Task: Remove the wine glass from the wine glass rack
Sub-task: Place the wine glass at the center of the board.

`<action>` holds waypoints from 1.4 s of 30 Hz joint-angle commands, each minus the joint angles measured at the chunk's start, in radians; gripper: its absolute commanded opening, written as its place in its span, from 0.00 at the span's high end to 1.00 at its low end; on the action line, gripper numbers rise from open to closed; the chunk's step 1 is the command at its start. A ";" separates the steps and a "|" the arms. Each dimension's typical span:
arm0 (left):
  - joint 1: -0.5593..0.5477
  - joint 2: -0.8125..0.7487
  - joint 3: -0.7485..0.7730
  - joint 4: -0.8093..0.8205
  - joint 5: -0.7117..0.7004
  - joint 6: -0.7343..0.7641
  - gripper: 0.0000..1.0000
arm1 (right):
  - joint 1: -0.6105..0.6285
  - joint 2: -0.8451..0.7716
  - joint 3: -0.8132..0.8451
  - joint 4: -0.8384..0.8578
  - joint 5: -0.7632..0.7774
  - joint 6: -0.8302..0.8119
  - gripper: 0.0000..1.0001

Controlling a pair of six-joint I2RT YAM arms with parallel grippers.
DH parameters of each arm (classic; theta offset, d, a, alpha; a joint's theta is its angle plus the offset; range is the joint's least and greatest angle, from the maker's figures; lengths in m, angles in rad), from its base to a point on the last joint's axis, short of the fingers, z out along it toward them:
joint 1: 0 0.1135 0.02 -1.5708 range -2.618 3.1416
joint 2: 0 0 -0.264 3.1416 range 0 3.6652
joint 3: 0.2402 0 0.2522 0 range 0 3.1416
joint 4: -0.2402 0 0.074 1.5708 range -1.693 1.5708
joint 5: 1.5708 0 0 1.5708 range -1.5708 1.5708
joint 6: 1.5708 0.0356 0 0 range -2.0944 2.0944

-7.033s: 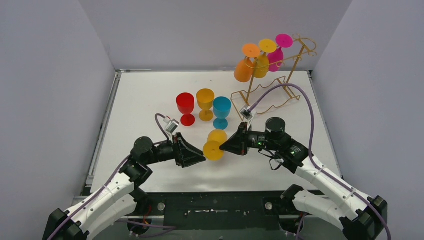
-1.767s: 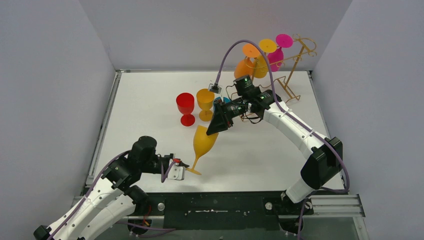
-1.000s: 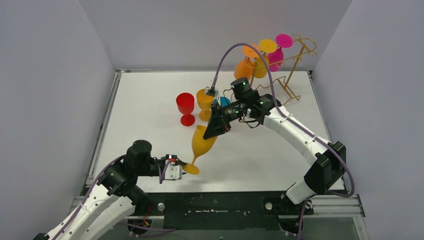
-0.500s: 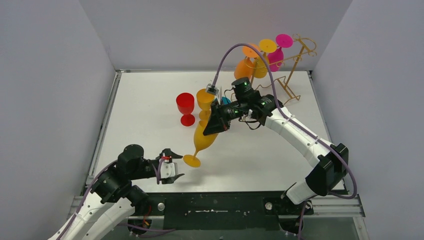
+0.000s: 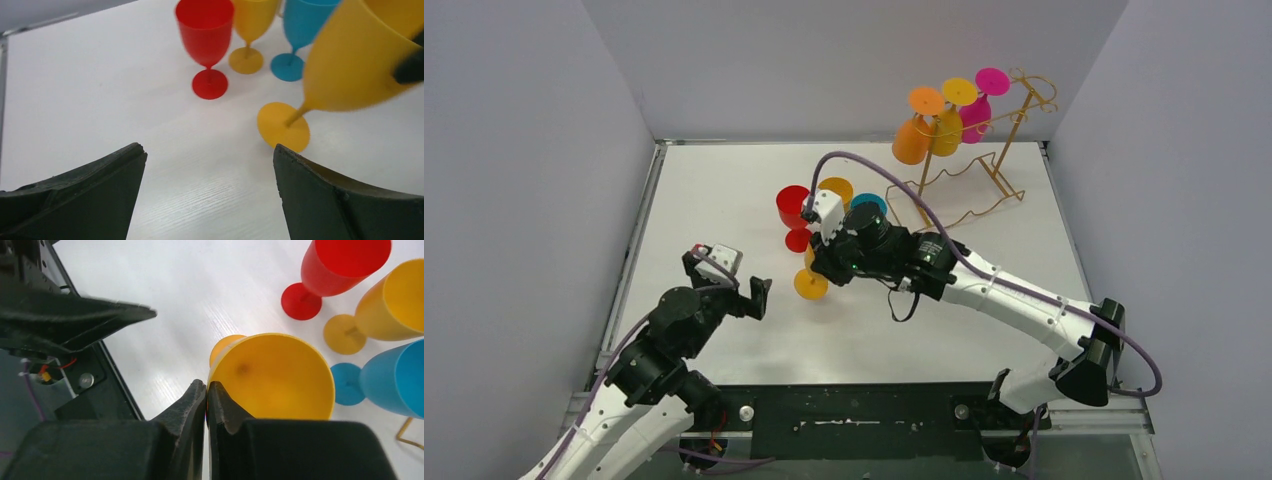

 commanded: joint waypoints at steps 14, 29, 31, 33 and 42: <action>0.500 0.451 0.297 -0.156 -0.144 -0.325 0.03 | 0.114 0.191 0.134 0.162 0.327 -0.046 1.00; 0.718 0.395 0.162 -0.042 -0.051 -0.369 0.03 | 0.101 0.593 0.556 -0.132 0.348 0.001 0.99; 0.717 0.384 0.162 -0.047 -0.079 -0.371 0.03 | 0.095 0.626 0.589 -0.158 0.351 0.001 0.98; 0.718 0.379 0.161 -0.052 -0.088 -0.372 0.03 | 0.092 0.643 0.622 -0.185 0.355 0.000 0.95; 0.719 0.380 0.159 -0.043 -0.087 -0.364 0.03 | 0.073 0.651 0.630 -0.164 0.323 0.008 0.75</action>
